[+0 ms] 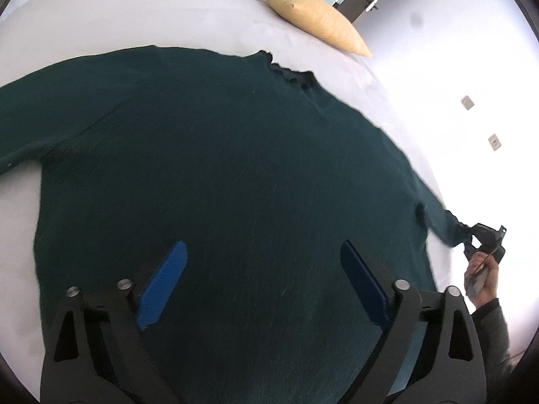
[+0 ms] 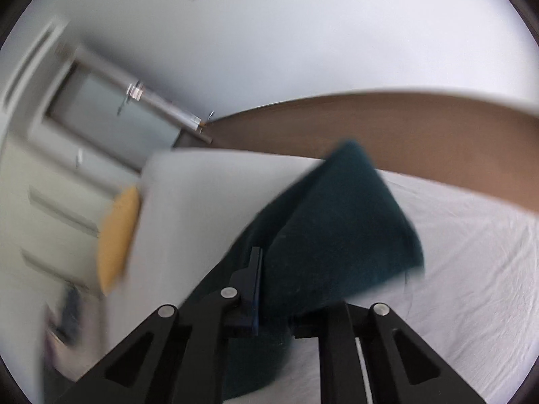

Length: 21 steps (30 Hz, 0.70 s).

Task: Fold small clothes
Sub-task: 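Grasp a sweater sleeve with the right gripper and fold it across the body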

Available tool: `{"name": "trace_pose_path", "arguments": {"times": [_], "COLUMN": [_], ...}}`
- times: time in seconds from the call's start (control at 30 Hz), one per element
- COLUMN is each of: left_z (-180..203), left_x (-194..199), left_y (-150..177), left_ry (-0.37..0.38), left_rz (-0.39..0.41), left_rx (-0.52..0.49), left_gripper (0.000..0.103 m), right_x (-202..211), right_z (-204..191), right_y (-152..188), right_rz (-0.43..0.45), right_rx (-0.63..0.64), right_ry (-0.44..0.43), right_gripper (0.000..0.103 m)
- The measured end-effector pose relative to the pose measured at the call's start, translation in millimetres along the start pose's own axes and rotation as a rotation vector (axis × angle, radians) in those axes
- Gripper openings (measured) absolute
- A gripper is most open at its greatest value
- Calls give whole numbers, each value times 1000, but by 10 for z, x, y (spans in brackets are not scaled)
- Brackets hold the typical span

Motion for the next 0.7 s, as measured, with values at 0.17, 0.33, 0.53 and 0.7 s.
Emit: {"name": "trace_pose_path", "arguments": {"times": [0.17, 0.33, 0.53, 0.7], "left_z": [51, -102, -383, -450], "left_x": [-37, 19, 34, -141], "left_y": [-222, -348, -472, -546], "left_ry": [75, 122, 147, 186], "left_rz": [11, 36, 55, 29], "left_rx": [18, 87, 157, 199], "left_gripper": [85, 85, 85, 85], "right_x": [51, 58, -99, -191], "right_z": [-1357, -2769, -3288, -3055], "right_y": [576, 1912, 3503, 3979], "right_rz": [-34, -73, -189, -271], "right_rx": [484, 994, 1298, 1335], "right_ry": [7, -66, -144, -162], "right_gripper": [10, 10, 10, 30]}}
Point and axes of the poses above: each gripper's, at about its wrist camera, not at the fingertips, and x roughly against the way its jaws point, z to its right, y to its underside, the point moved 3 cm from there along -x, roughly the way its jaws point, and after that the axes turned 3 degrees about x, right-handed, at the moved point
